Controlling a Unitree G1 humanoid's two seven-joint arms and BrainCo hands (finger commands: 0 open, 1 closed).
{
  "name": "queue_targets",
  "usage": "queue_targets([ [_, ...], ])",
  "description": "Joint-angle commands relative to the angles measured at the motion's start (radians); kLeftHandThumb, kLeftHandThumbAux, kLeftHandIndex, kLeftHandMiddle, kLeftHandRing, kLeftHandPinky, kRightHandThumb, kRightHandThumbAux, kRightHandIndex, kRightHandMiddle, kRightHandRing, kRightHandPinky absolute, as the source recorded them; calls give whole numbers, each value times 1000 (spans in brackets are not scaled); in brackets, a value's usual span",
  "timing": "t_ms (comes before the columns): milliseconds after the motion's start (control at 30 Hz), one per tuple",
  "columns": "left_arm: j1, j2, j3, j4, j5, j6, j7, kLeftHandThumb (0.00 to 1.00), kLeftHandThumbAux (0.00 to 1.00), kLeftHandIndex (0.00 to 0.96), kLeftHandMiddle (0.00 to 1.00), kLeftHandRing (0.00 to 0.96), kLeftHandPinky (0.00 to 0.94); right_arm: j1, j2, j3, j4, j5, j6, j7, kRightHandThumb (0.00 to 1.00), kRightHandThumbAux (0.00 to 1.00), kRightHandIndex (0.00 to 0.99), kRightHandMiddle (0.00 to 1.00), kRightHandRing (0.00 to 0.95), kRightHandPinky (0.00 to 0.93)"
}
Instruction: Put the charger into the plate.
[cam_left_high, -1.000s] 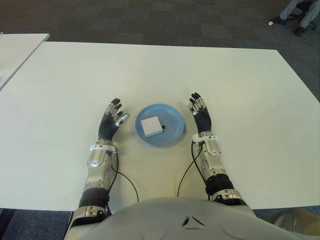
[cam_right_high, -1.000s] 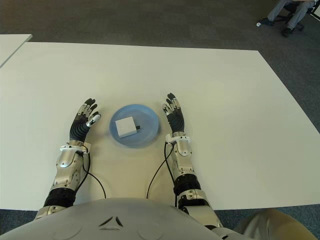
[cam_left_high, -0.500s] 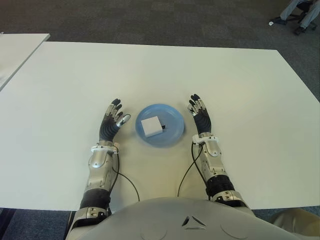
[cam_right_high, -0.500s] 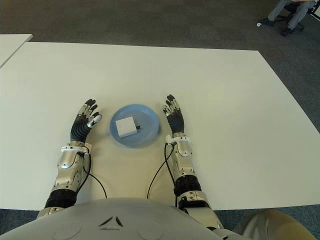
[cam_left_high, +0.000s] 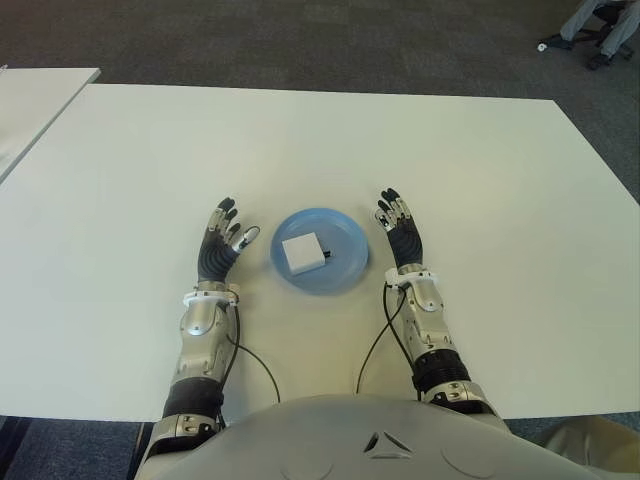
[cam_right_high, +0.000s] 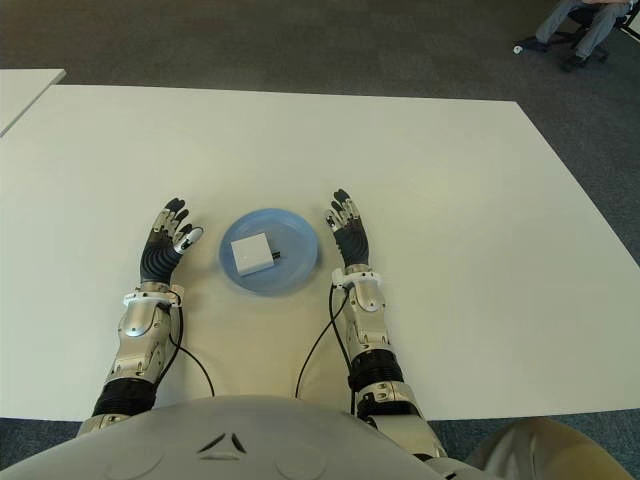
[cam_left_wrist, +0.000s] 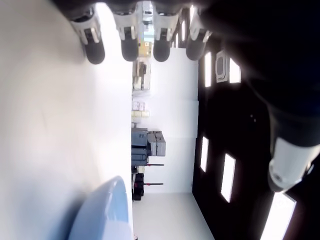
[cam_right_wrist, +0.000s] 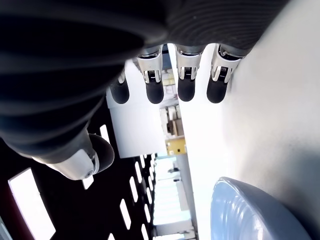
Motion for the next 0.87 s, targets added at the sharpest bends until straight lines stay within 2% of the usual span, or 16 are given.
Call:
queue_targets([
  [33, 14, -8, -19, 19, 22, 24, 16, 0, 605, 0, 0, 0, 13, 9, 23, -2, 8, 5, 34, 2, 16, 599, 9, 70, 40, 35],
  [867, -11, -5, -28, 49, 17, 24, 22, 0, 600, 0, 8, 2, 20, -4, 23, -6, 37, 2, 8, 17, 18, 597, 5, 64, 37, 39],
])
